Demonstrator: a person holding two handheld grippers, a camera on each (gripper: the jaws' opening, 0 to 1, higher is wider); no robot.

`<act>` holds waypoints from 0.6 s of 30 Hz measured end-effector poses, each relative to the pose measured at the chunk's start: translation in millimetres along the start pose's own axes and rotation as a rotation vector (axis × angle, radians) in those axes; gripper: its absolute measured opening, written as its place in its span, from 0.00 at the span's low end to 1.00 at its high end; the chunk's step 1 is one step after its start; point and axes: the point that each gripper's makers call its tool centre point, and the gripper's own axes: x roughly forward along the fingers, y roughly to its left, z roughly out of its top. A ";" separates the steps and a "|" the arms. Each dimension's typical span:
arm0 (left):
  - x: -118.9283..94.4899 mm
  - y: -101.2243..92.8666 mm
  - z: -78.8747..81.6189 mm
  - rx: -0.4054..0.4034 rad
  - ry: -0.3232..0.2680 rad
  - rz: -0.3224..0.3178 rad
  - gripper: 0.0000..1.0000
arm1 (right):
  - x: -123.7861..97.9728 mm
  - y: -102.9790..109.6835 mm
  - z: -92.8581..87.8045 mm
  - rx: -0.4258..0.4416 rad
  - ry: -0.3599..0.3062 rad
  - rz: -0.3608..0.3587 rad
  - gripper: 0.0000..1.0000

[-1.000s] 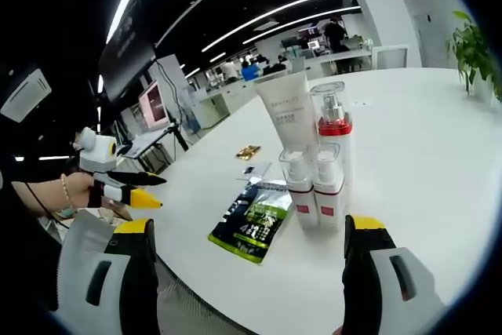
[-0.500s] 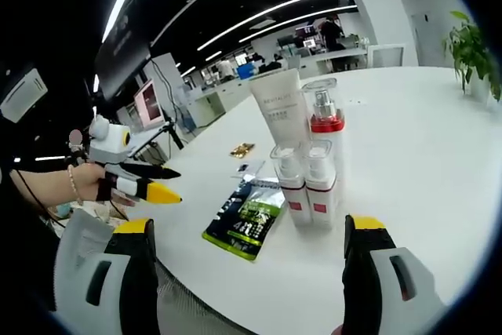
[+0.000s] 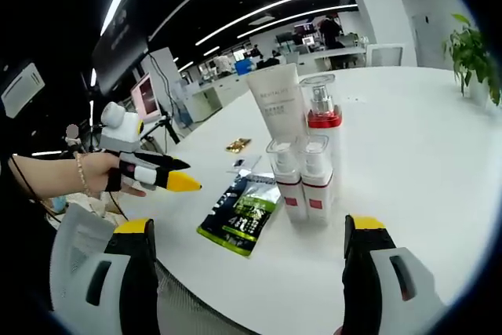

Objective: Arrange the skincare products in the storage area until every visible bottle or jar stands upright without overlapping.

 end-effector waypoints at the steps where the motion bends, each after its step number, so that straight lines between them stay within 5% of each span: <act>1: 3.6 1.6 0.6 -0.007 0.002 0.006 0.80 | 0.1 0.1 -0.2 0.003 -0.001 0.000 1.00; 18: 33.6 12.9 24.2 -0.134 -0.048 0.102 0.68 | 3.2 -2.6 -7.3 0.003 0.036 -0.010 1.00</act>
